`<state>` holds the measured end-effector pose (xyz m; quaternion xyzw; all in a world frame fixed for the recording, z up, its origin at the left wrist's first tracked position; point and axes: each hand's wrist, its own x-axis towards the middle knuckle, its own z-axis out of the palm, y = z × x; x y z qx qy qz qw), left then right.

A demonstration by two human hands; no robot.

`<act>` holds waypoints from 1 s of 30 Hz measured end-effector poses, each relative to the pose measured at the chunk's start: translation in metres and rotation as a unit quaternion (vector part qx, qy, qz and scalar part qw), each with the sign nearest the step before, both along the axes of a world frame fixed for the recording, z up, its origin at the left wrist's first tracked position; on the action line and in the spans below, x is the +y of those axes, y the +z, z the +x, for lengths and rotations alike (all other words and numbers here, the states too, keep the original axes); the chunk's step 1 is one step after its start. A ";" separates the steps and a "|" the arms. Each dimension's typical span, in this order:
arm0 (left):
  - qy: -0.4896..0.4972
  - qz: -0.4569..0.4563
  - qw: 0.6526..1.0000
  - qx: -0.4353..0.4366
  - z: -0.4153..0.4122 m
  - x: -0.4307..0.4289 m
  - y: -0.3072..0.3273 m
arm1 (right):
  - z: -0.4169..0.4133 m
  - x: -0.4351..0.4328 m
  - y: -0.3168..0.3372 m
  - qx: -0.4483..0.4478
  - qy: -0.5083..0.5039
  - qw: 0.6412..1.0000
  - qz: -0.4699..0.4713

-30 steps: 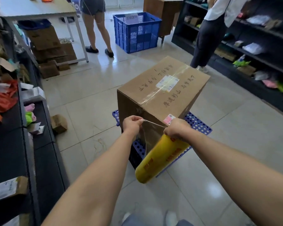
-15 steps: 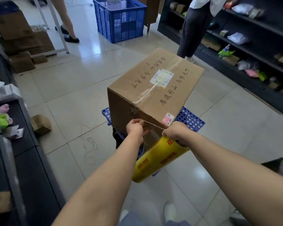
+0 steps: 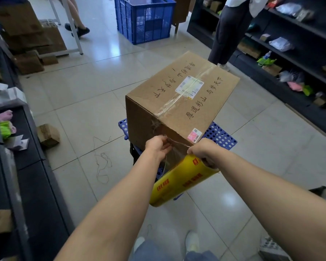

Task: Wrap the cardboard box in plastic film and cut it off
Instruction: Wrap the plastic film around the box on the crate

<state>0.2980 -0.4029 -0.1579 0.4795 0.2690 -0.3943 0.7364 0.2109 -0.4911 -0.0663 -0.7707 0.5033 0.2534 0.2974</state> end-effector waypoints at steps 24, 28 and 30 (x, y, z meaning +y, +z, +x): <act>0.075 0.006 0.995 -0.066 -0.002 0.017 -0.015 | 0.003 0.000 0.005 0.029 0.010 0.999 0.016; -0.002 0.090 0.995 -0.050 -0.009 0.032 -0.047 | 0.004 0.000 0.007 0.033 0.020 0.999 0.010; -0.081 0.134 0.986 -0.056 -0.015 0.034 -0.064 | 0.004 -0.001 0.008 0.035 0.017 0.999 0.011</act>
